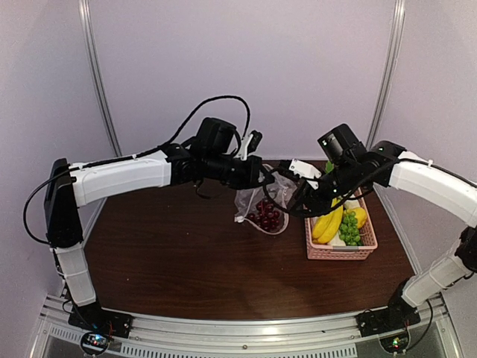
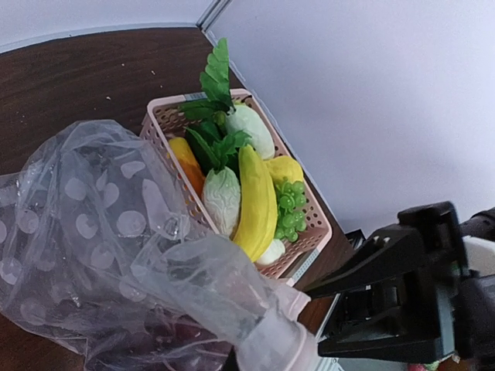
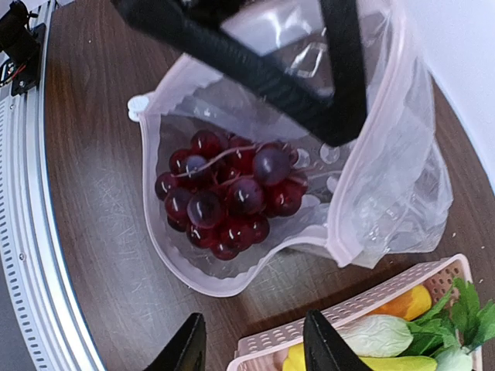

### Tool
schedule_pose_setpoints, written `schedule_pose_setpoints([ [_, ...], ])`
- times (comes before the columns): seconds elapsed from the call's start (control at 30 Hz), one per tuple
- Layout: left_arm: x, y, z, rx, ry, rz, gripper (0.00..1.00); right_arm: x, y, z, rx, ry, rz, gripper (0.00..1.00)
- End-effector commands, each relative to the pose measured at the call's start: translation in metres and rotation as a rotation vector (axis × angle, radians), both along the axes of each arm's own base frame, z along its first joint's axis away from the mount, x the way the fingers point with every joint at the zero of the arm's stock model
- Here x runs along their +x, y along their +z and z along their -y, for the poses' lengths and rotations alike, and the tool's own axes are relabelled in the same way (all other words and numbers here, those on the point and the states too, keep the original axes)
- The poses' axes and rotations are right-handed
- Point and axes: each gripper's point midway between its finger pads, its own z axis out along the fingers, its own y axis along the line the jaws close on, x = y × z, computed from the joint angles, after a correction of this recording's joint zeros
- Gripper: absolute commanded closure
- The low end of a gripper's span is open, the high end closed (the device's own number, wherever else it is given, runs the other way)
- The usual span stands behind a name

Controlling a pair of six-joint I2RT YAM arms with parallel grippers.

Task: Place the food in the zip-top bag and seal the zipper
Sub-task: Place the fake fruit in the zipper food storage bag, then adjust the zipper food storage bag at the center of the board.

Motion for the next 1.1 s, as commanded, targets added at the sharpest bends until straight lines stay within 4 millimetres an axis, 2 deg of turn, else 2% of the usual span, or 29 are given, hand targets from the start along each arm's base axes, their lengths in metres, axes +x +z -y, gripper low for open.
schedule_pose_setpoints([
  [0.0,0.006,0.045,-0.003,-0.129,0.067,0.053,1.0,0.014,-0.003,-0.005,0.047,-0.078,0.001,0.56],
  [0.23,0.012,0.053,-0.016,-0.208,0.172,0.02,1.0,0.041,-0.004,-0.005,0.073,-0.185,0.016,0.61],
  [0.43,0.012,0.069,-0.023,-0.264,0.207,0.036,1.0,0.049,-0.018,-0.015,0.104,-0.191,-0.044,0.6],
  [0.57,0.012,0.071,-0.026,-0.264,0.217,0.04,1.0,0.048,-0.028,-0.023,0.124,-0.17,-0.11,0.61],
  [0.7,0.014,0.069,-0.031,-0.254,0.243,0.04,1.0,0.043,-0.011,-0.024,0.182,-0.151,-0.113,0.61],
  [0.87,0.015,0.069,-0.037,-0.263,0.269,0.046,1.0,0.033,0.021,-0.013,0.259,-0.136,-0.061,0.55],
  [0.93,0.015,0.067,-0.039,-0.261,0.28,0.045,1.0,0.025,0.029,-0.016,0.296,-0.11,-0.072,0.52],
  [1.07,0.016,0.066,-0.04,-0.264,0.29,0.04,1.0,0.023,0.017,-0.023,0.302,-0.1,-0.144,0.49],
])
